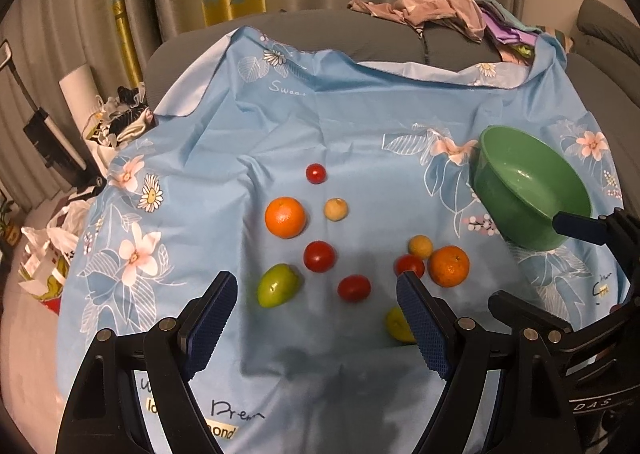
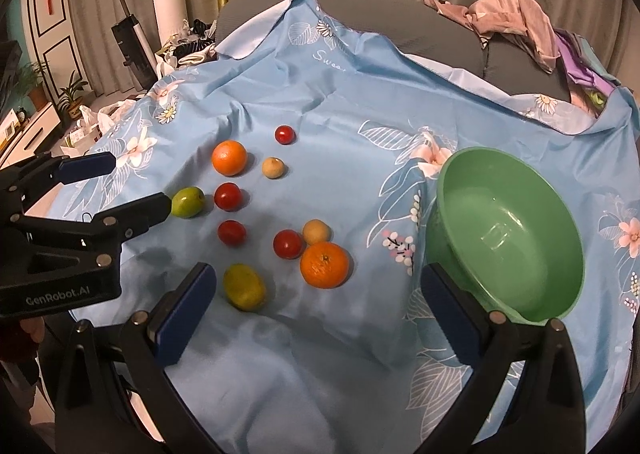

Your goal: Organize fruits

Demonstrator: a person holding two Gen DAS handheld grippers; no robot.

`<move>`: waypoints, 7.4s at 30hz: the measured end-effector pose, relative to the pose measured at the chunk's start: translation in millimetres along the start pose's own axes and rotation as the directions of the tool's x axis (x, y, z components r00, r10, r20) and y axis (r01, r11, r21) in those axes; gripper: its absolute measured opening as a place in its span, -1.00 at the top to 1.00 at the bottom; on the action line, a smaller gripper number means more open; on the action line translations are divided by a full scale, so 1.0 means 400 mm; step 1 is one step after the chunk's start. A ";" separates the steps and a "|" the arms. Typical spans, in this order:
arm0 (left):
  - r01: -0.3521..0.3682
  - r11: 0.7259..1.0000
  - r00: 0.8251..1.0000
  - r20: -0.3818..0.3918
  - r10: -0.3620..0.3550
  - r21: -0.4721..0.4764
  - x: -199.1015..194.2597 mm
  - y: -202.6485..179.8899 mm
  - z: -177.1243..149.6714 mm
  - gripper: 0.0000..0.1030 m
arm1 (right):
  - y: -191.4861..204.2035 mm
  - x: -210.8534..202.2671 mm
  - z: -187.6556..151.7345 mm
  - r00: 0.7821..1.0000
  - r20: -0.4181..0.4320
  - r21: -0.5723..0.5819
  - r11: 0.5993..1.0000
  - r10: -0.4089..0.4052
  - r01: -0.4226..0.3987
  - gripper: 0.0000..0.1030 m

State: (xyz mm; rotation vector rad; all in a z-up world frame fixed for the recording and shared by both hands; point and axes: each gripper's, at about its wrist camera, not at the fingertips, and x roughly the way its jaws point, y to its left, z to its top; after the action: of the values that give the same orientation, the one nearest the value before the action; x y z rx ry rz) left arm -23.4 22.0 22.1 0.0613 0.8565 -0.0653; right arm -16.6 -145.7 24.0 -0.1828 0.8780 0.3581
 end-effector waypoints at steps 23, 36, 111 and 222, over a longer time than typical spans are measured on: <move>-0.001 1.000 0.999 -0.040 0.001 0.015 0.026 -0.016 0.004 -0.59 | -0.027 0.024 -0.004 1.000 -0.017 0.023 1.000 0.013 -0.013 -1.00; -0.002 1.000 0.999 -0.041 0.002 0.014 0.026 -0.017 0.004 -0.59 | -0.029 0.023 -0.005 1.000 -0.015 0.025 1.000 0.014 -0.013 -1.00; 0.363 0.932 0.898 -0.259 -0.355 -0.015 0.203 -0.076 -0.057 0.09 | -0.091 0.225 -0.026 0.971 -0.063 0.102 0.969 0.230 -0.223 0.18; 0.265 0.963 0.949 -0.190 -0.250 0.058 0.242 0.139 -0.010 -0.10 | 0.004 0.147 -0.014 0.968 -0.049 0.074 0.967 0.247 -0.244 -0.34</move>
State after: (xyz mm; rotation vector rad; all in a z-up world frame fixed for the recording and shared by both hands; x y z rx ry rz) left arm 41.4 74.7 -52.2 0.0328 1.0410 -0.3455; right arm 13.2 -132.5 -25.4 -0.0207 0.9714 0.5556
